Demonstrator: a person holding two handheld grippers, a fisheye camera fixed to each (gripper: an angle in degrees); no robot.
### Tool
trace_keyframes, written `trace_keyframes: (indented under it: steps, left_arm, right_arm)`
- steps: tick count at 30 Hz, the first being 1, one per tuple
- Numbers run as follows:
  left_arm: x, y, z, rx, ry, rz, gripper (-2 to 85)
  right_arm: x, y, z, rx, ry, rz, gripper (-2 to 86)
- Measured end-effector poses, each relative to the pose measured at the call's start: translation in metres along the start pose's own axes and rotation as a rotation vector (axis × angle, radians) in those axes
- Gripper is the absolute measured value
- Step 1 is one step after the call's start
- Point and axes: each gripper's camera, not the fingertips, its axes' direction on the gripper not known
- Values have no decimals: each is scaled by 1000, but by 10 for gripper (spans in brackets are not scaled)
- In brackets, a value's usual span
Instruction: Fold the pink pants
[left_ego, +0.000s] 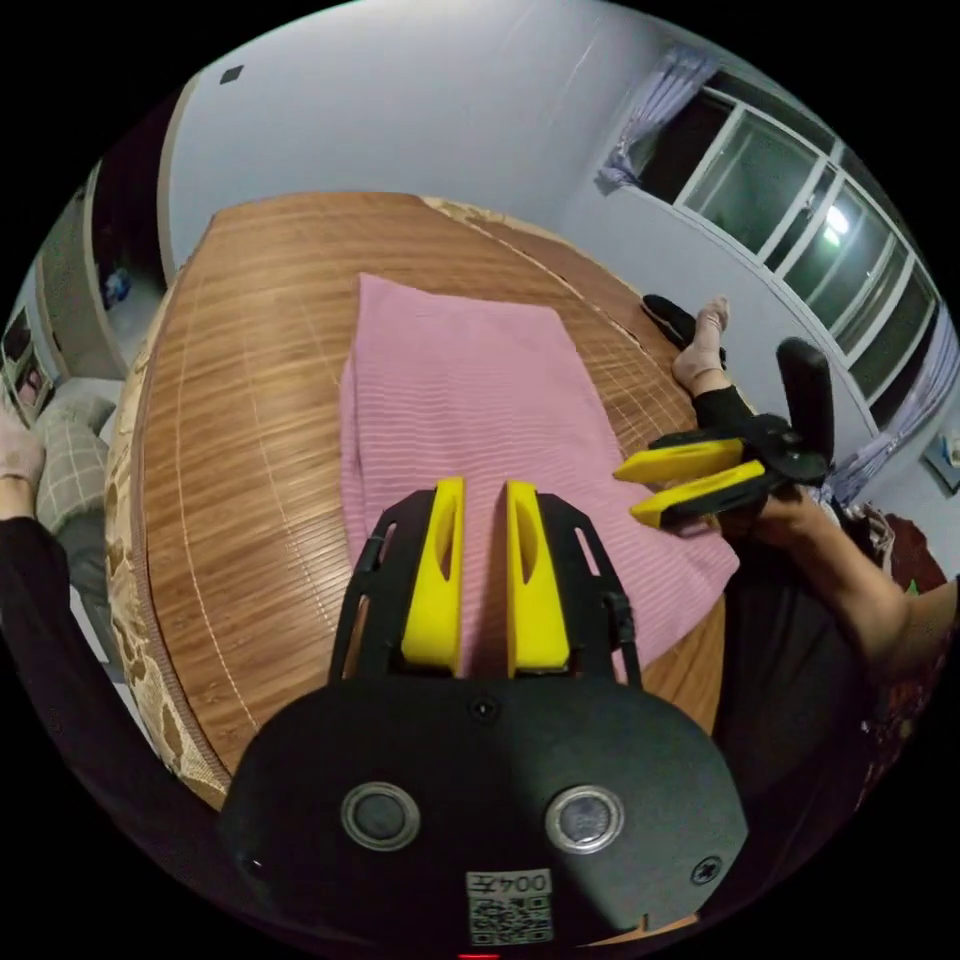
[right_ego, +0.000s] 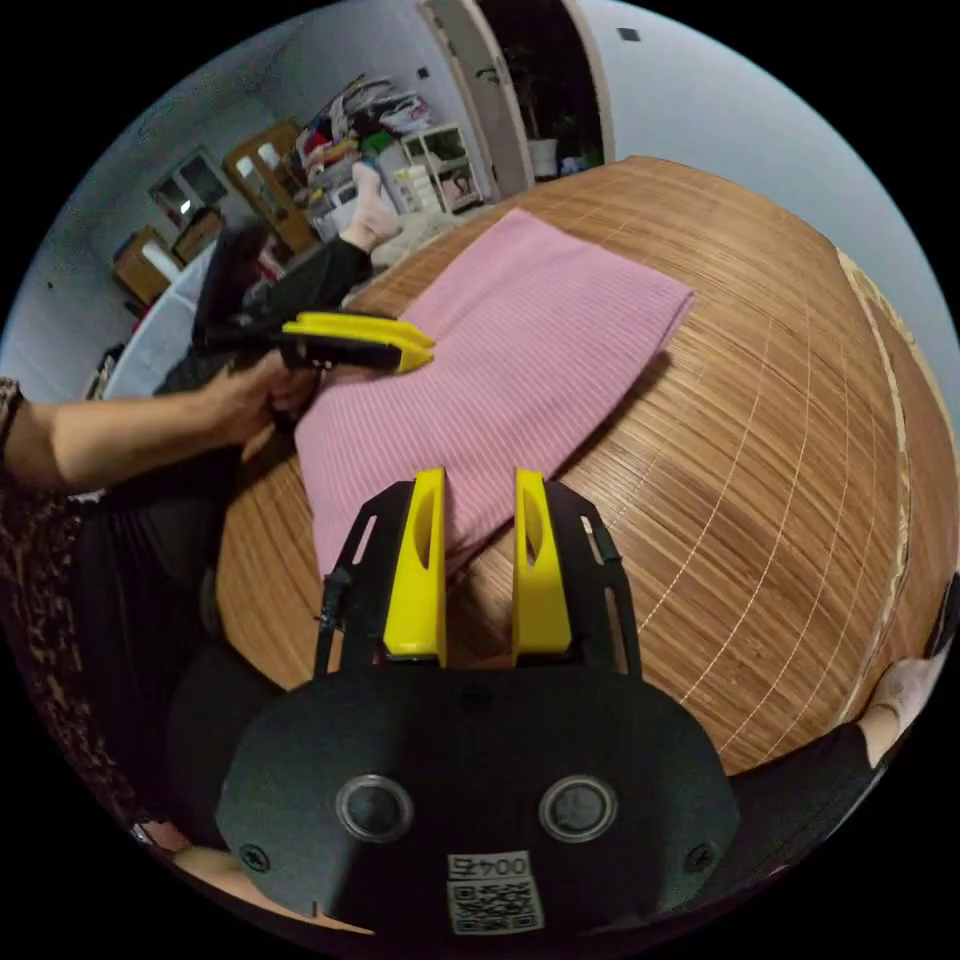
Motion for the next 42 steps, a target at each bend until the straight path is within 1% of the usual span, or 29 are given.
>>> trace_keyframes:
  steps: [1,2,4,6,9,11,13,15,17,18,20,22,24,25,27,28,31,32,33,35,38,40,42]
  left_arm:
    - [-7,-2,3,-13,8,-33,48]
    - [-15,-3,6,-19,41,-57,41]
    - [-27,-5,10,-26,86,-104,35]
    - [-31,-6,12,-27,98,-111,34]
    - [-26,-8,12,-15,67,-67,41]
    - [-27,-9,14,-11,63,-49,56]
    - [-29,-11,15,-11,63,-36,68]
    - [-28,-12,16,-9,49,-14,78]
    - [-25,-15,18,-9,14,26,90]
    - [-24,-15,18,-10,4,37,93]
    - [-22,-18,21,-17,-42,71,98]
    - [-22,-20,24,-24,-82,90,98]
    - [-26,-23,25,-28,-100,100,95]
    - [-33,-27,24,-34,-85,96,91]
    - [-52,-36,18,-37,10,60,79]
    - [-70,-43,10,1,86,14,75]
    - [-127,-66,-9,121,145,-169,67]
    - [-153,-77,-12,146,177,-251,65]
    - [-166,-82,-12,151,203,-290,65]
    - [-213,-105,2,101,321,-421,66]
    - [-258,-124,26,42,480,-540,71]
    - [-277,-130,36,49,558,-589,74]
    - [-290,-136,47,18,602,-621,75]
  right_arm:
    - [-10,-2,11,-37,47,-32,109]
    - [-20,-3,15,-32,85,-61,108]
    - [-28,-6,20,-42,99,-63,107]
    - [-26,-7,22,-22,57,-31,105]
    - [-22,-6,11,21,-23,41,102]
    - [-32,0,-8,131,-49,36,108]
    - [-46,5,-19,198,-71,-7,112]
    - [-64,5,-17,173,-65,-71,114]
    - [-95,1,-3,101,-4,-186,114]
    - [-102,-1,3,74,18,-207,113]
    - [-120,-9,37,-75,111,-267,112]
    - [-127,-13,47,-86,136,-279,112]
    - [-126,-14,48,-77,114,-258,112]
    - [-121,-14,48,-64,77,-229,112]
    - [-115,-15,48,-52,32,-200,112]
    - [-114,-15,48,-48,21,-197,112]
    - [-113,-18,51,-52,11,-200,112]
    - [-112,-20,52,-55,0,-197,113]
    - [-110,-21,53,-56,-8,-195,113]
    - [-104,-23,55,-59,-38,-188,113]
    - [-98,-26,57,-60,-56,-181,112]
    - [-95,-27,59,-62,-59,-181,112]
    - [-91,-28,61,-63,-62,-180,111]
